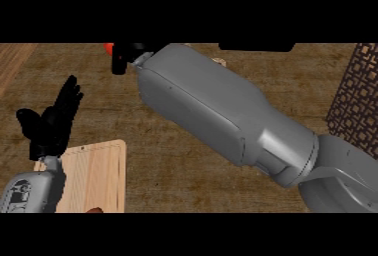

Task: Pick the tomato from the placemat and place it in the basket

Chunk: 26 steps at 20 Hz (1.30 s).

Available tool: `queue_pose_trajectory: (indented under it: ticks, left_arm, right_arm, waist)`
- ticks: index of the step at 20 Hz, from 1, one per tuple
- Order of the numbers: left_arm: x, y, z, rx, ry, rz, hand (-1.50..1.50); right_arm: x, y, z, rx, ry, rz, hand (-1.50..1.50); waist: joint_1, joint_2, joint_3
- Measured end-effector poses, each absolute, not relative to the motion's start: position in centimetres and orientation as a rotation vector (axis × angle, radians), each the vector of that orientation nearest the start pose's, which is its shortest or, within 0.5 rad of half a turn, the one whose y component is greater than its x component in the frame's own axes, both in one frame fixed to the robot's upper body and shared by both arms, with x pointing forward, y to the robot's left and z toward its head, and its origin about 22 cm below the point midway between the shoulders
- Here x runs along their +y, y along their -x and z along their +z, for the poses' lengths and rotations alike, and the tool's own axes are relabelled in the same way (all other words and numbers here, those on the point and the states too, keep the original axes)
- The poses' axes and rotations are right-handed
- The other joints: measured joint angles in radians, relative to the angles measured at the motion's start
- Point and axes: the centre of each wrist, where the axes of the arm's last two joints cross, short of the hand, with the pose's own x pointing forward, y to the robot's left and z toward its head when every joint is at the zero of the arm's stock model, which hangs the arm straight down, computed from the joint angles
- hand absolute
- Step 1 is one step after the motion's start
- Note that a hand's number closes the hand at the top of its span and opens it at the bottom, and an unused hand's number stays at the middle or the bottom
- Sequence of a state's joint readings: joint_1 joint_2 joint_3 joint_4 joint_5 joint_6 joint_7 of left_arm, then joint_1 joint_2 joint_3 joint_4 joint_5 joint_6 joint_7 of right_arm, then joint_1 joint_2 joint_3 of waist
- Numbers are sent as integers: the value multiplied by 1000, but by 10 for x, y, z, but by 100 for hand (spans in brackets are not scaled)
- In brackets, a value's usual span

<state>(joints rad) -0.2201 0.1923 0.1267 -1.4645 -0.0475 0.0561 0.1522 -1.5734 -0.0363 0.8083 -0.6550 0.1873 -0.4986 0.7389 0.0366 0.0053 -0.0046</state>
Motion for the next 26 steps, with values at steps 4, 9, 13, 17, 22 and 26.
queue_pose_trajectory:
  ticks: [4,9,13,17,22,26]
  left_arm:
    - [285,-294,47,-1528,-270,-61,0]
    - [283,-295,45,-1526,-265,-59,0]
    - [281,-299,51,-1533,-268,-55,0]
    - [282,-298,48,-1533,-263,-59,0]
    - [280,-304,51,-1534,-261,-63,0]
    - [278,-306,55,-1534,-256,-66,0]
  right_arm:
    - [67,-383,238,-1786,1038,969,150]
    - [70,-390,249,-1801,1146,1056,150]
    - [66,-399,255,-1789,1177,1073,150]
    - [63,-403,253,-1692,1185,1124,150]
    - [59,-409,256,-1542,1162,1228,150]
    - [50,-417,249,-1501,1148,1246,150]
  waist:
    - [-1,1,1]
    - [-2,2,2]
    - [-1,4,3]
    - [4,4,2]
    - [3,5,2]
    - [9,7,2]
